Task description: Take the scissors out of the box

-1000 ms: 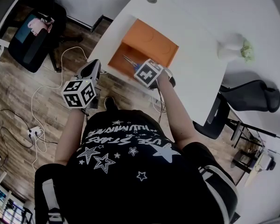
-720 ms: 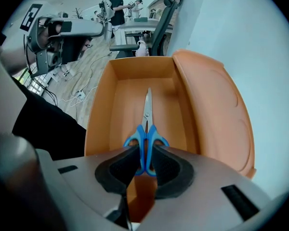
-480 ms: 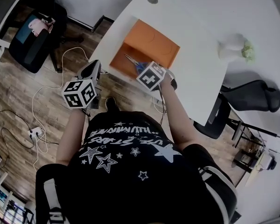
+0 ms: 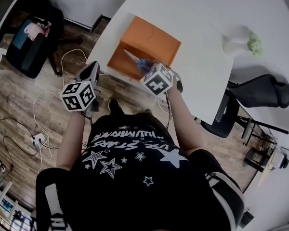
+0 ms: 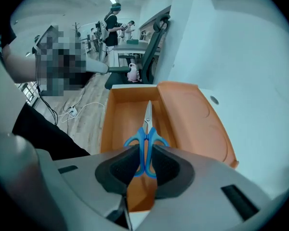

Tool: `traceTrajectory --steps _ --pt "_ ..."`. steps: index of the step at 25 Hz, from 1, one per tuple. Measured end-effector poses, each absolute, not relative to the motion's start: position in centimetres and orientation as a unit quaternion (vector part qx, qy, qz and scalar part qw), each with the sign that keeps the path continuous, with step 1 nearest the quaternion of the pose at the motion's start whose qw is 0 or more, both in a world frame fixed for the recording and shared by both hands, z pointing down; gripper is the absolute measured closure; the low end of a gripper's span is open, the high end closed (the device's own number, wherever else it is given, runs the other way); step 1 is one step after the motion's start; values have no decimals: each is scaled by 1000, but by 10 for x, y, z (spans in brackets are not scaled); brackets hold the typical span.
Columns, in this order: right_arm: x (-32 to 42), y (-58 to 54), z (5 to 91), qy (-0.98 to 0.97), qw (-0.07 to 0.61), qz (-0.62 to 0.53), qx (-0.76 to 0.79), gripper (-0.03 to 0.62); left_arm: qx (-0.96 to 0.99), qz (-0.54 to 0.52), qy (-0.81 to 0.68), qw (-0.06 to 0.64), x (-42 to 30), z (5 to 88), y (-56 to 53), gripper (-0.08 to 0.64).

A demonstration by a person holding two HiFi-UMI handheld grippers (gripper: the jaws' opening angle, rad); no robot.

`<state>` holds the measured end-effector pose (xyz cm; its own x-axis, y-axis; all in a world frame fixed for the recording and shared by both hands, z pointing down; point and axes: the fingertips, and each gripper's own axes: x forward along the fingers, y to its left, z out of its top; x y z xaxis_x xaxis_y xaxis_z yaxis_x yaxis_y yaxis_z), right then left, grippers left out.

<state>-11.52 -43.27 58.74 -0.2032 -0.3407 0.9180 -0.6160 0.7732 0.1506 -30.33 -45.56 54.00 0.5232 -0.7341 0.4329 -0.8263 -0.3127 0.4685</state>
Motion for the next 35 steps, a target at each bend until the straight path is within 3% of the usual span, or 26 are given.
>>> traceTrajectory --steps 14,35 --pt "-78 -392 526 -846 425 78 313 488 780 61 -544 304 -246 507 -369 541" --pt "17 -249 478 -875 353 18 331 488 783 41 -559 270 -134 473 -210 541"
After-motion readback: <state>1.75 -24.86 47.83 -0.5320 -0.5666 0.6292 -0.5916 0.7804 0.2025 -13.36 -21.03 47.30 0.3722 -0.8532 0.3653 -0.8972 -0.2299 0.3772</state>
